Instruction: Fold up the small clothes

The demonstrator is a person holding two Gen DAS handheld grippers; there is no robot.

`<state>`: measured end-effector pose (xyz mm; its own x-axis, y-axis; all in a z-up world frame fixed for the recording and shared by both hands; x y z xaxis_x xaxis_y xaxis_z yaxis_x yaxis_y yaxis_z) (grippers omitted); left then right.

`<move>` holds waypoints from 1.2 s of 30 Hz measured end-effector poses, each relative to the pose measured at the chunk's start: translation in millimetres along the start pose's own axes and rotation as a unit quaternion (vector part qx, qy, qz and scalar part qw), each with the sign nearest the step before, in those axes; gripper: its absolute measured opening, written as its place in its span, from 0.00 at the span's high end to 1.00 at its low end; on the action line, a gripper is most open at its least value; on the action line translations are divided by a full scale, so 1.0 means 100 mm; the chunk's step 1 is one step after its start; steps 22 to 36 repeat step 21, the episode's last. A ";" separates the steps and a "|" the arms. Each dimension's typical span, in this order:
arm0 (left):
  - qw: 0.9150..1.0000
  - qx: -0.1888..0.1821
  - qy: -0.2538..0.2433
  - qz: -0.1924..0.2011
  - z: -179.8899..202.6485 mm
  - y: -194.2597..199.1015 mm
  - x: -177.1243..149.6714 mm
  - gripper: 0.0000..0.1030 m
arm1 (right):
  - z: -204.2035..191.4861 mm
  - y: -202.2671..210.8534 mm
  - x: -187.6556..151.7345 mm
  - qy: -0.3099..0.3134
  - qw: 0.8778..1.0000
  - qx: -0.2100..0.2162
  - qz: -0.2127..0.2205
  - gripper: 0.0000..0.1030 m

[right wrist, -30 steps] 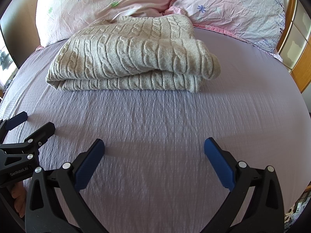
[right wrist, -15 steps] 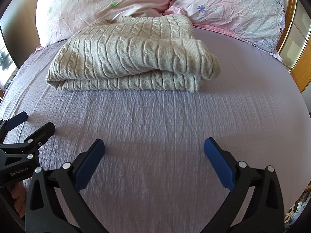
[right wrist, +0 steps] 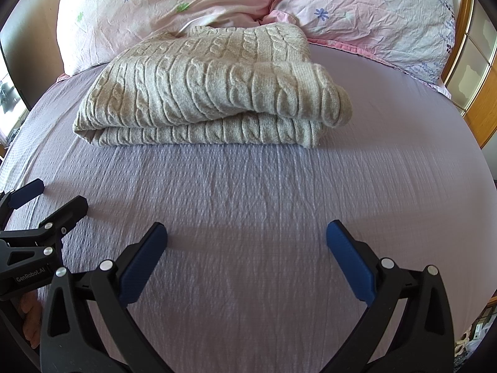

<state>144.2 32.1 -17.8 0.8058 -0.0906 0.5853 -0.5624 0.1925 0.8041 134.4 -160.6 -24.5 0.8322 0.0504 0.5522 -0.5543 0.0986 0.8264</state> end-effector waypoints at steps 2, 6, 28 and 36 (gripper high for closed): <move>1.000 0.000 0.000 0.000 0.00 0.00 0.00 0.01 | 0.00 0.00 0.00 0.000 1.000 0.000 0.000 0.02; 1.000 0.000 0.000 0.000 0.00 0.00 0.00 0.01 | 0.00 0.00 0.00 0.000 1.000 0.000 0.000 0.02; 1.000 0.000 -0.001 0.000 0.01 -0.01 -0.01 0.01 | 0.01 0.00 0.00 0.001 1.000 0.001 0.000 0.02; 1.000 0.000 -0.001 0.000 0.01 -0.01 -0.01 0.01 | 0.01 0.00 0.00 0.001 1.000 0.001 0.000 0.02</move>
Point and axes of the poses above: each gripper's, at about its wrist camera, not at the fingertips, and y roughly against the way its jaws point, z to its right, x to its top, the point moved 6 cm from there along -y, roughly the way its jaws point, and after that the axes turned 9 degrees about -x, right-handed, at the moved point
